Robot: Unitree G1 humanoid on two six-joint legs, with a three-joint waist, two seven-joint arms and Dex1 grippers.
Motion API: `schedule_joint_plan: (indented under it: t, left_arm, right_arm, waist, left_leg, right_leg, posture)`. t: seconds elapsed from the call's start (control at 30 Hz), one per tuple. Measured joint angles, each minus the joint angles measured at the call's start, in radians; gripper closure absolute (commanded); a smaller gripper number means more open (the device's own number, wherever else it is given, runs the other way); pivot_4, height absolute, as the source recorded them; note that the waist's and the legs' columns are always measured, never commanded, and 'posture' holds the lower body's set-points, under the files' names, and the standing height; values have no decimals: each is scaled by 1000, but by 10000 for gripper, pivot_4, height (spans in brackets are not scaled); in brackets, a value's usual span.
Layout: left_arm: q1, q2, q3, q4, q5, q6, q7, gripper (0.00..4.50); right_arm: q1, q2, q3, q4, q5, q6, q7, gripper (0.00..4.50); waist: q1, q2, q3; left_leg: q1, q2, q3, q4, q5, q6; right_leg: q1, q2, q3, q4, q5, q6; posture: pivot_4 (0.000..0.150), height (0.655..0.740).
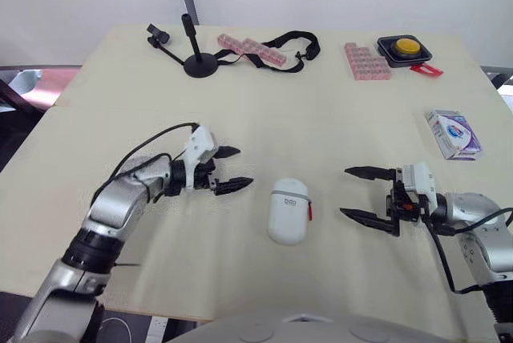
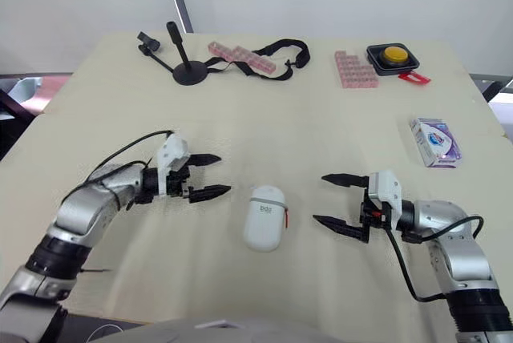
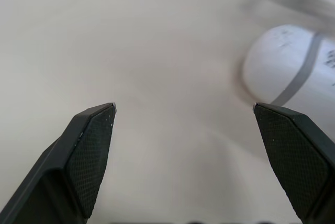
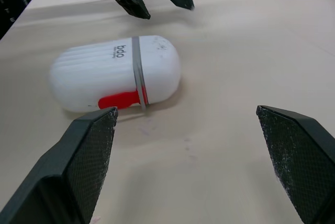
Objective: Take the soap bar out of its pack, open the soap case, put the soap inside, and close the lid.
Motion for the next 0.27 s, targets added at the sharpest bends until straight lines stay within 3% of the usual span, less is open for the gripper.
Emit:
schedule_joint_plan:
  t: [0.27]
  left_arm:
    - [123,-24,81,-2,35,-125,67,273]
  right_arm:
    - [47,1,-93,40,12,-22,-28,0]
  waist:
    - [-10,-3,2]
  left_leg:
    - [2,4,-1,0,1,1]
  right_leg:
    - [0,-7,-4,0,0,1]
  posture:
    - [1500,7096]
